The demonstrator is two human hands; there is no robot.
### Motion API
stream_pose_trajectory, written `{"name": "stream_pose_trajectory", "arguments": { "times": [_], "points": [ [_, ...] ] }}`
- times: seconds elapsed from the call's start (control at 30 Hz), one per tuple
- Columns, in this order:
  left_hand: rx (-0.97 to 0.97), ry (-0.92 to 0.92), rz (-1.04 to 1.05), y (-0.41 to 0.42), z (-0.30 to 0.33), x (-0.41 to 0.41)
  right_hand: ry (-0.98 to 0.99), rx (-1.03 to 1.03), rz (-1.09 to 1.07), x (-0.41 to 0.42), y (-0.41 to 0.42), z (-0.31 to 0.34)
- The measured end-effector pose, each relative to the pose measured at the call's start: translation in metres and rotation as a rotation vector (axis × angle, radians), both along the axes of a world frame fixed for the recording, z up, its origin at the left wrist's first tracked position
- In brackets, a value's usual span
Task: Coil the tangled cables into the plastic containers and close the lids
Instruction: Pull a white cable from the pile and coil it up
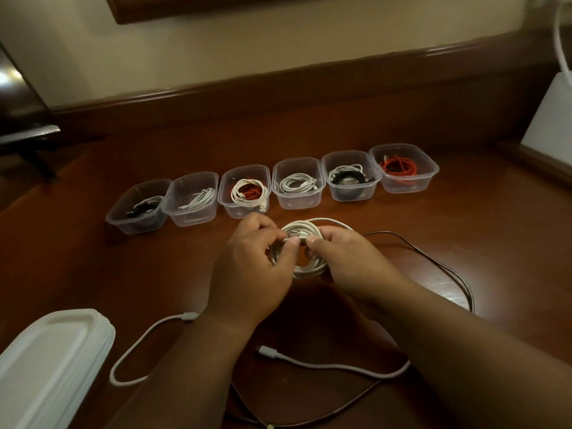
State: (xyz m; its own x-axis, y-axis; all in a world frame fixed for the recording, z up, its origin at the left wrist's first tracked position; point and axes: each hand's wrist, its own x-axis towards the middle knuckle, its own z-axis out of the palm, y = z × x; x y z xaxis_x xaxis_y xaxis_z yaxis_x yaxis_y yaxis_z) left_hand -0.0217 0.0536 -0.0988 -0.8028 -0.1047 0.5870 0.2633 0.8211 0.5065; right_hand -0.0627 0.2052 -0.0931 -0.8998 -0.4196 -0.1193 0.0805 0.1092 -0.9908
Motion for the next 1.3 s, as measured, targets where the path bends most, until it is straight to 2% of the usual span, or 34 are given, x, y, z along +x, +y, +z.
{"name": "stream_pose_trajectory", "arguments": {
  "times": [0.1,0.23,0.47,0.6,0.77,0.9,1.0,1.17,1.3],
  "points": [
    [0.253,-0.039,0.008,0.003,-0.001,-0.002,0.084,0.009,0.018,0.0,0.0,-0.001],
    [0.35,-0.044,0.008,0.005,-0.007,-0.005,0.074,0.061,0.049,0.002,0.0,0.0],
    [0.047,0.147,-0.066,0.001,-0.003,-0.007,0.002,0.043,0.1,0.0,0.002,0.003],
    [0.055,0.097,-0.178,-0.002,0.001,-0.004,-0.083,-0.014,0.165,-0.004,0.01,0.007],
    [0.071,0.016,-0.159,-0.004,0.002,-0.004,-0.126,-0.118,0.152,-0.008,0.016,0.011],
    [0.063,0.023,-0.171,-0.006,0.004,-0.001,-0.031,-0.109,0.066,-0.008,0.018,0.012],
    [0.043,-0.022,-0.244,-0.01,0.009,0.004,-0.041,-0.078,0.049,-0.006,0.019,0.015],
    [-0.111,0.097,-0.221,-0.002,0.02,0.013,0.029,0.037,-0.024,0.004,0.02,0.03],
    [-0.255,0.133,-0.185,0.009,0.035,0.028,0.086,0.097,-0.001,0.022,0.029,0.053]
  ]
}}
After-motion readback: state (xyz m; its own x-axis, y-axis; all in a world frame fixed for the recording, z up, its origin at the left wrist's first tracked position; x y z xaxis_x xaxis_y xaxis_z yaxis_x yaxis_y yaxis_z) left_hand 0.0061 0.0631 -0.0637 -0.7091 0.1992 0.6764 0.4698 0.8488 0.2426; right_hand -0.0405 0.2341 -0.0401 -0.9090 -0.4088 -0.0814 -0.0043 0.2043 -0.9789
